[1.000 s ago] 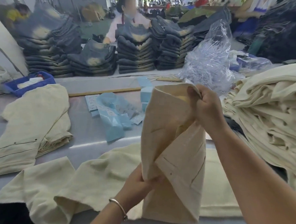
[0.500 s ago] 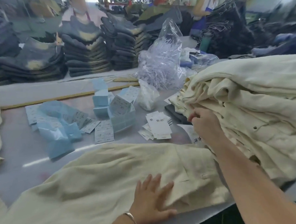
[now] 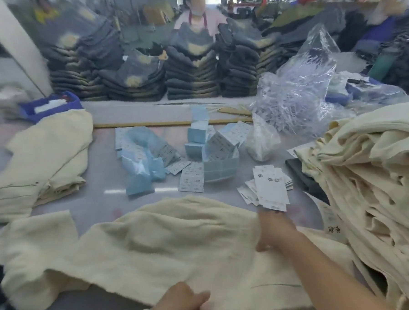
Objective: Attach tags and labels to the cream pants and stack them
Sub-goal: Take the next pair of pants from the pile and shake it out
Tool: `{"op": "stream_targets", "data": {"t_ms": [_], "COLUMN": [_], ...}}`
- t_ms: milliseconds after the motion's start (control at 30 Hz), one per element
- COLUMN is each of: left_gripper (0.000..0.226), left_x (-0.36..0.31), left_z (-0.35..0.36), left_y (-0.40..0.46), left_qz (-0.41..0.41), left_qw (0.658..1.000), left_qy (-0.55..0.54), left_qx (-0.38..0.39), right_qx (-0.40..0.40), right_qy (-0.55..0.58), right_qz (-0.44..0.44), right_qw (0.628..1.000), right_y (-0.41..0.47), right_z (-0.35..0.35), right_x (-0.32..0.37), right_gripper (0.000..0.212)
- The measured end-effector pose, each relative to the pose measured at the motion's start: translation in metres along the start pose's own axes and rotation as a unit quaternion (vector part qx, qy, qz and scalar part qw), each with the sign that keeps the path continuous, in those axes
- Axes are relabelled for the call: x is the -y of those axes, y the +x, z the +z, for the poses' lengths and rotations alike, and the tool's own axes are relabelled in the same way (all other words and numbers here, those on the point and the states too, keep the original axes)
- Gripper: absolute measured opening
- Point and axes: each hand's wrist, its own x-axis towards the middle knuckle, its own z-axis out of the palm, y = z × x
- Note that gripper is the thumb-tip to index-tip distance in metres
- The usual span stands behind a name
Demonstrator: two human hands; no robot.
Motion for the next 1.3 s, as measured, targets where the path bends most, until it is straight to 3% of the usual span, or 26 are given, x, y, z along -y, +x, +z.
{"op": "stream_targets", "data": {"t_ms": [33,100,167,233,300,400,467,533,633,833,933,967,1033,1167,1233,1300], "left_gripper": [0.035,0.039,0.061,0.075,0.074,0.057,0.047,0.039,0.034,0.026,0.027,0.028,0.039,0.047,0.030,0.016], "left_x": [0.015,0.040,0.052,0.055,0.056,0.050,0.041,0.033,0.020,-0.036,-0.081,-0.098,-0.137,-0.231,-0.288,-0.346], "left_z": [-0.005,-0.015,-0.027,-0.036,-0.035,-0.025,-0.024,-0.031,-0.052,-0.116,-0.136,-0.141,-0.150,-0.162,-0.156,-0.142], "left_y": [0.000,-0.011,-0.021,-0.020,-0.025,-0.022,-0.019,-0.016,-0.020,-0.056,-0.092,-0.100,-0.112,-0.116,-0.123,-0.138], "left_qz": [-0.047,-0.113,-0.178,-0.203,-0.203,-0.166,-0.116,-0.072,-0.005,0.183,0.344,0.407,0.473,0.571,0.562,0.506], "left_qw": [0.998,0.984,0.968,0.938,0.884,0.753,0.676,0.644,0.643,0.729,0.795,0.800,0.800,0.750,0.730,0.718], "left_qy": [-0.049,-0.139,-0.170,-0.271,-0.415,-0.635,-0.726,-0.761,-0.766,-0.659,-0.490,-0.424,-0.352,-0.331,-0.389,-0.466], "left_qx": [0.002,0.011,0.053,0.073,0.072,0.050,0.039,0.026,0.025,0.014,-0.100,-0.119,-0.107,-0.042,-0.011,0.103], "right_qx": [-0.007,-0.005,0.007,0.026,0.040,0.045,0.064,0.051,-0.027,-0.190,-0.279,-0.309,-0.371,-0.476,-0.513,-0.543], "right_qy": [-0.018,-0.035,-0.014,0.029,0.049,0.097,0.178,0.250,0.269,0.312,0.313,0.306,0.300,0.248,0.225,0.213], "right_qz": [0.015,0.040,0.057,0.060,0.057,0.043,0.023,-0.007,-0.045,-0.076,-0.043,-0.024,0.003,0.067,0.105,0.138], "right_qw": [1.000,0.999,0.998,0.997,0.996,0.993,0.982,0.967,0.962,0.928,0.907,0.900,0.879,0.841,0.822,0.801], "right_y": [0.003,0.007,0.008,0.008,0.005,-0.003,-0.014,-0.032,-0.060,-0.141,-0.189,-0.205,-0.236,-0.297,-0.325,-0.349], "right_z": [0.002,0.000,-0.003,-0.005,-0.004,-0.008,-0.018,-0.032,-0.059,-0.127,-0.158,-0.169,-0.188,-0.228,-0.247,-0.265], "right_x": [0.000,0.001,-0.001,-0.002,0.003,0.010,0.012,0.011,0.009,-0.003,-0.016,-0.022,-0.037,-0.082,-0.113,-0.148], "right_gripper": [0.074,0.079,0.065,0.050,0.039,0.034,0.026,0.020,0.026,0.017,0.023,0.022,0.022,0.040,0.041,0.043]}}
